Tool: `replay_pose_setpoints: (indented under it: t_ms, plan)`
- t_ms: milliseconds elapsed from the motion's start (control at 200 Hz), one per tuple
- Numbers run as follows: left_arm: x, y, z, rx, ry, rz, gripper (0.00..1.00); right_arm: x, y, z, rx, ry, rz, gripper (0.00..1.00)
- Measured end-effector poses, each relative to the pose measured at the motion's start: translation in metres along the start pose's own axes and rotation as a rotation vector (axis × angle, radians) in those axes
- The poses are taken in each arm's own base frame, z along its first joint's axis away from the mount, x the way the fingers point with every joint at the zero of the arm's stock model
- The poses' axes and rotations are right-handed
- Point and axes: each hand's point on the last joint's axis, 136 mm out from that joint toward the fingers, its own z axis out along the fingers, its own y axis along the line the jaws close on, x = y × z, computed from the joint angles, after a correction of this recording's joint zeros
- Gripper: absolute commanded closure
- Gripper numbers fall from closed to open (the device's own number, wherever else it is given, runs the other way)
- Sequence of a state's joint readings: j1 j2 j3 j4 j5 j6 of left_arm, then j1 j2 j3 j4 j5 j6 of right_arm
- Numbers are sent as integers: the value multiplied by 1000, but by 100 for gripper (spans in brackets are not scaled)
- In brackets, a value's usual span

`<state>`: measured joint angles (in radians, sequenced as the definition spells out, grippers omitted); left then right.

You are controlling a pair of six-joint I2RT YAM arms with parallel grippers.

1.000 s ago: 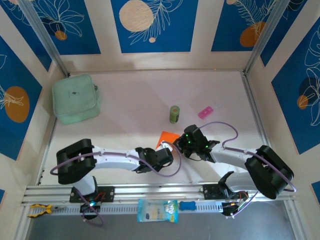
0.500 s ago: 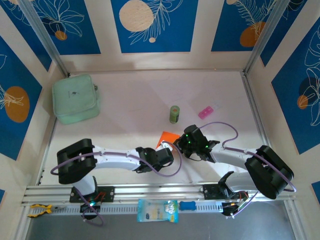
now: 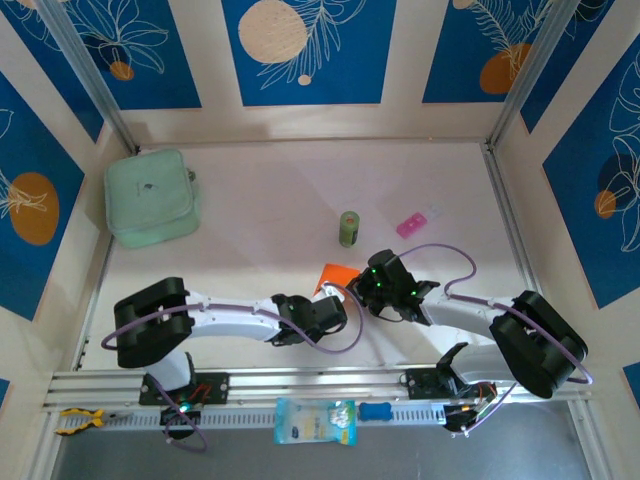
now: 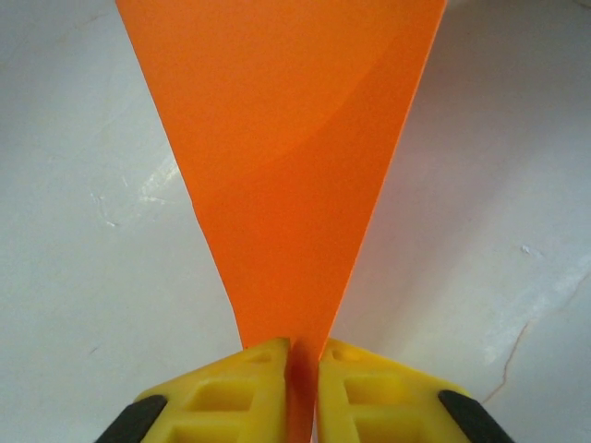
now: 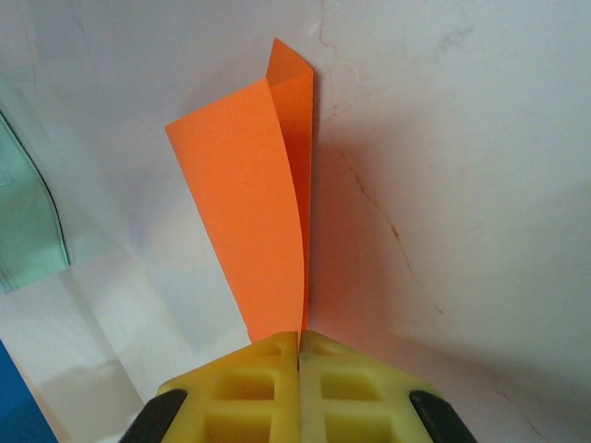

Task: Fold a paper plane with a square sheet of paper (pick it up from the middle)
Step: Perform the fifth fold on the wing at the bottom-center of the table.

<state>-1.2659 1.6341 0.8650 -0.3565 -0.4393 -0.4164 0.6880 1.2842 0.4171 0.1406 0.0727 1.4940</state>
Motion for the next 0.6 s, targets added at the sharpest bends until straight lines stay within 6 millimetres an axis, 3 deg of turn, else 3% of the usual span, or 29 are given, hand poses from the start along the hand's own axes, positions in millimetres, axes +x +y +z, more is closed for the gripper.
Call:
replay_pose_setpoints:
  t_ms: [145,245,365,600]
  plan:
    - [0,0,0,1,-2,-4,94,0,0,-2,-1,-1,-5,84]
    - [-1,-1,0,2,-4,-11,95,-1,2,-9,4,-15,-27,64]
    - [-2,-3,1,14,-10,-29,95,-5,2,-20,12,-38,-65,57]
    - [0,-8,2,44,-7,-41,94,-18,4,-48,-11,-113,-103,55]
